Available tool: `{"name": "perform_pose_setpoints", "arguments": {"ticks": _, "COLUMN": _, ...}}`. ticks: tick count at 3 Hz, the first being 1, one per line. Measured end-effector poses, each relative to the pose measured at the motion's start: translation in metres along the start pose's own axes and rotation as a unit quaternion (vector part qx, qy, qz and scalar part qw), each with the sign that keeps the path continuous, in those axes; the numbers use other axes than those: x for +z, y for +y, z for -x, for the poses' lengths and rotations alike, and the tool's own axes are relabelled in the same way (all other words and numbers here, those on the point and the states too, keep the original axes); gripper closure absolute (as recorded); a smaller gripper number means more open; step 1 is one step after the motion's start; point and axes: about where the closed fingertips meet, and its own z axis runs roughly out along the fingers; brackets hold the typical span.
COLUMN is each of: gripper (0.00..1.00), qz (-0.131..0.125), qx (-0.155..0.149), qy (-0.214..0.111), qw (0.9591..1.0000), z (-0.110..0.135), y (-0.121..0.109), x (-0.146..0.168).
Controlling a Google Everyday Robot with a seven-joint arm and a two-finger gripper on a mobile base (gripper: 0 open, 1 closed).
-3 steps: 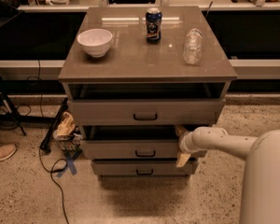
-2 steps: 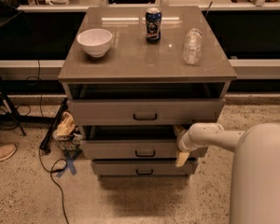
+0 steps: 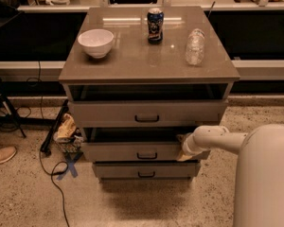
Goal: Open middle drawer
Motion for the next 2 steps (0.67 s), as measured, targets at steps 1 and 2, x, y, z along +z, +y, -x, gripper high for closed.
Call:
{"name": "perform_pose_setpoints", "arguments": {"ticks": 1, "gripper": 0.71, "qz": -0.001, "qx": 0.035, "qy": 0.0, "qw": 0.9994, "z": -0.0091, "y": 0.0305, "x": -0.0191}}
{"name": "perform_pose_setpoints", "arguments": {"ticks": 2, "gripper": 0.94, "qz": 0.0, "qx": 0.038, "qy": 0.0, "qw": 0.9993, "z": -0.0093, "y": 0.0325, "x": -0.0235}}
